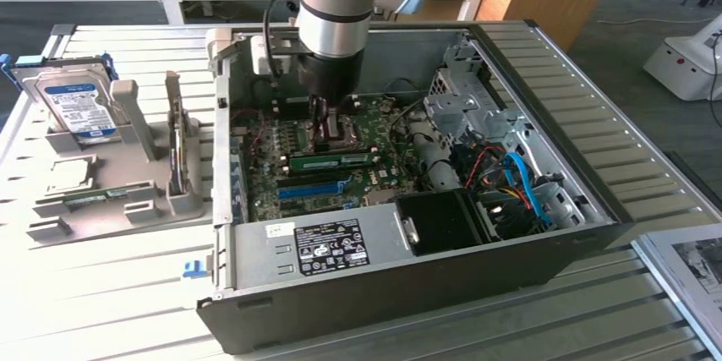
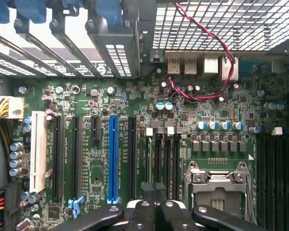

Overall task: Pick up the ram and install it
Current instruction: 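Press down the ram until it locks into place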

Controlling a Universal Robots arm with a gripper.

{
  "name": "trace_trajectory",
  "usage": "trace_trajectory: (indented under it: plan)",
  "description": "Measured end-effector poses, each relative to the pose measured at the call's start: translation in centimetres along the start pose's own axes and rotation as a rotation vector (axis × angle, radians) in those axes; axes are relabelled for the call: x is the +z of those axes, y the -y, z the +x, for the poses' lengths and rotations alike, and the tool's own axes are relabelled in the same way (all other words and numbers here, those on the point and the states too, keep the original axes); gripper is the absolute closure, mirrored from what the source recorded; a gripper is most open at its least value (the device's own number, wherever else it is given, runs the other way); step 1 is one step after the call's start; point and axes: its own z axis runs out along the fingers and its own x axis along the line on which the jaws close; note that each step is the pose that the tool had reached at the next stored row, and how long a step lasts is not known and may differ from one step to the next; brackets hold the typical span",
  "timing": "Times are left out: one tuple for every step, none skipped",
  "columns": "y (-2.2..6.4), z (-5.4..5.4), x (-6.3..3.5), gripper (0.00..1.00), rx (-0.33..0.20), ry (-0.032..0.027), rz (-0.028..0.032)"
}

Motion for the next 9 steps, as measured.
trace_trajectory:
  plan:
    - [0.00, 0.00, 0.00, 0.89, 0.000, -0.0001, 0.0000]
    - [0.00, 0.01, -0.01, 0.89, 0.000, -0.0001, 0.0000]
    - [0.00, 0.01, 0.00, 0.89, 0.000, -0.0001, 0.0000]
    - [-0.01, 0.01, 0.00, 0.89, 0.000, -0.0001, -0.0001]
    - [-0.01, 0.02, 0.02, 0.89, 0.000, -0.0002, -0.0001]
    - [0.00, 0.01, 0.08, 0.89, 0.000, 0.0001, 0.0001]
    - [0.00, 0.01, 0.14, 0.89, 0.000, -0.0001, 0.0000]
    - [0.00, 0.01, 0.21, 0.89, 0.000, -0.0001, -0.0001]
    - [0.01, 0.01, 0.29, 0.89, 0.000, 0.0000, 0.0000]
